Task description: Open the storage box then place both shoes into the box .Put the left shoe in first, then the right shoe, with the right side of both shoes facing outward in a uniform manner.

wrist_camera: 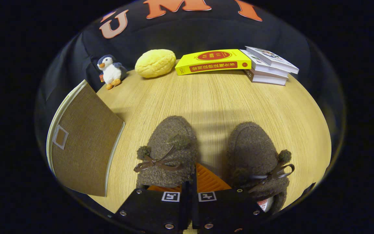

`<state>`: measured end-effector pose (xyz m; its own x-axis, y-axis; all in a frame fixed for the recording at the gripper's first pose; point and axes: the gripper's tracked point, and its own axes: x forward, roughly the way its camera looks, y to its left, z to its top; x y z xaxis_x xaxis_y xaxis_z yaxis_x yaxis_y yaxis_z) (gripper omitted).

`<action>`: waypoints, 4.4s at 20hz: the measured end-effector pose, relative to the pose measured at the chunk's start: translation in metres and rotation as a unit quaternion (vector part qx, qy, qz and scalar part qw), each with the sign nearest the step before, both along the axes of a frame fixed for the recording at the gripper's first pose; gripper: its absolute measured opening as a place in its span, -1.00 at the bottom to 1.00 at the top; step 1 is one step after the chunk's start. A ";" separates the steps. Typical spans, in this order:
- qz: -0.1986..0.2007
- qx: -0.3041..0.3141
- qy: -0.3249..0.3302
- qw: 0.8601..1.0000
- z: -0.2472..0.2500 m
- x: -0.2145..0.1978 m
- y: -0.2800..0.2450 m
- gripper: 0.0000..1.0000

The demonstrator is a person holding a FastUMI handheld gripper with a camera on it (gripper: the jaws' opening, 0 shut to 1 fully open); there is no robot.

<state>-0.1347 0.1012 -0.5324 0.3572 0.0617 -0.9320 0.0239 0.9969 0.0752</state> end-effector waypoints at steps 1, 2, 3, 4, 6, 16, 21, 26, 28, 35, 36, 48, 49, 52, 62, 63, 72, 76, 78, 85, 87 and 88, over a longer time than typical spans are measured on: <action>-0.005 -0.004 -0.003 1.000 0.007 0.000 -0.001 -0.91; -0.007 -0.003 -0.008 1.000 0.015 0.001 0.001 -0.91; -0.010 0.001 -0.014 1.000 0.024 0.003 0.005 -0.91; -0.014 0.007 -0.018 1.000 0.036 0.006 0.010 -0.91; -0.020 0.014 -0.030 0.999 0.061 0.014 0.021 -0.90; -0.006 0.043 -0.099 0.994 0.185 0.068 0.125 -0.91; 0.011 0.065 -0.080 0.995 0.183 0.074 0.203 -0.91; 0.031 0.068 -0.044 0.996 0.155 0.070 0.266 -0.91; 0.032 0.058 -0.026 0.997 0.138 0.065 0.280 -0.91; 0.028 0.062 0.060 0.996 0.080 0.039 0.325 -0.79; 0.032 0.062 0.070 0.995 0.073 0.035 0.330 -0.75; 0.118 0.178 0.012 0.977 0.149 0.040 0.346 -0.47; 0.127 0.184 -0.006 0.975 0.161 0.044 0.342 -0.33; 0.146 0.184 -0.057 0.970 0.191 0.054 0.316 -0.04; 0.157 0.135 -0.138 0.969 0.207 0.036 0.155 0.92; 0.146 0.132 -0.137 0.971 0.201 0.034 0.135 0.96; 0.081 0.019 -0.100 0.991 0.121 -0.004 -0.054 0.97; 0.074 0.001 -0.071 0.995 0.088 -0.021 -0.098 0.97; 0.084 -0.001 -0.061 0.995 0.076 -0.026 -0.106 0.95; 0.111 0.015 -0.023 0.993 0.031 -0.037 -0.114 0.79; 0.112 0.025 -0.022 0.993 0.026 -0.037 -0.114 0.71; 0.116 0.032 -0.021 0.993 0.025 -0.039 -0.112 0.67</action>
<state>-0.1736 -0.0104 -0.5073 0.3651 0.2061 -0.9079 -0.2099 0.9683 0.1354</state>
